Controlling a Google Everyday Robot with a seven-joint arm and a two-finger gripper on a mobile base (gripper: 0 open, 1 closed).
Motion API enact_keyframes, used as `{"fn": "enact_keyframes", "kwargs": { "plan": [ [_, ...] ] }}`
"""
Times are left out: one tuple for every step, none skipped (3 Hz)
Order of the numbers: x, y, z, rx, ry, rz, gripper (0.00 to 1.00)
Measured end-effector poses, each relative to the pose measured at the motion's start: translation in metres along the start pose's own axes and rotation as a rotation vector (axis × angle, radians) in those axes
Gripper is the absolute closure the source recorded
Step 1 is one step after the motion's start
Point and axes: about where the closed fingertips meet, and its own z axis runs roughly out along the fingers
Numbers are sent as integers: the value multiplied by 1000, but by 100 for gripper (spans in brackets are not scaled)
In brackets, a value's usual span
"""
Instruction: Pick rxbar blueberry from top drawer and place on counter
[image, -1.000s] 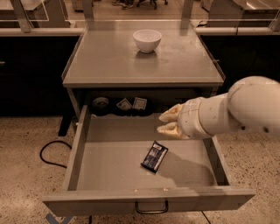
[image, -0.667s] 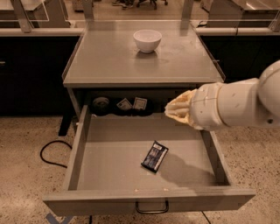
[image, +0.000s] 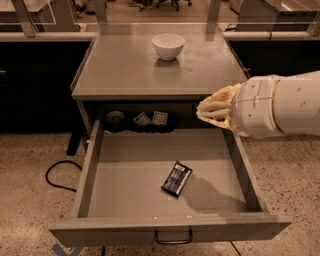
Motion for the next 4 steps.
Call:
{"fn": "enact_keyframes", "kwargs": {
  "plan": [
    [0,0,0,1,0,-3,82],
    [0,0,0,1,0,-3,59],
    [0,0,0,1,0,-3,35],
    [0,0,0,1,0,-3,12]
  ]
}}
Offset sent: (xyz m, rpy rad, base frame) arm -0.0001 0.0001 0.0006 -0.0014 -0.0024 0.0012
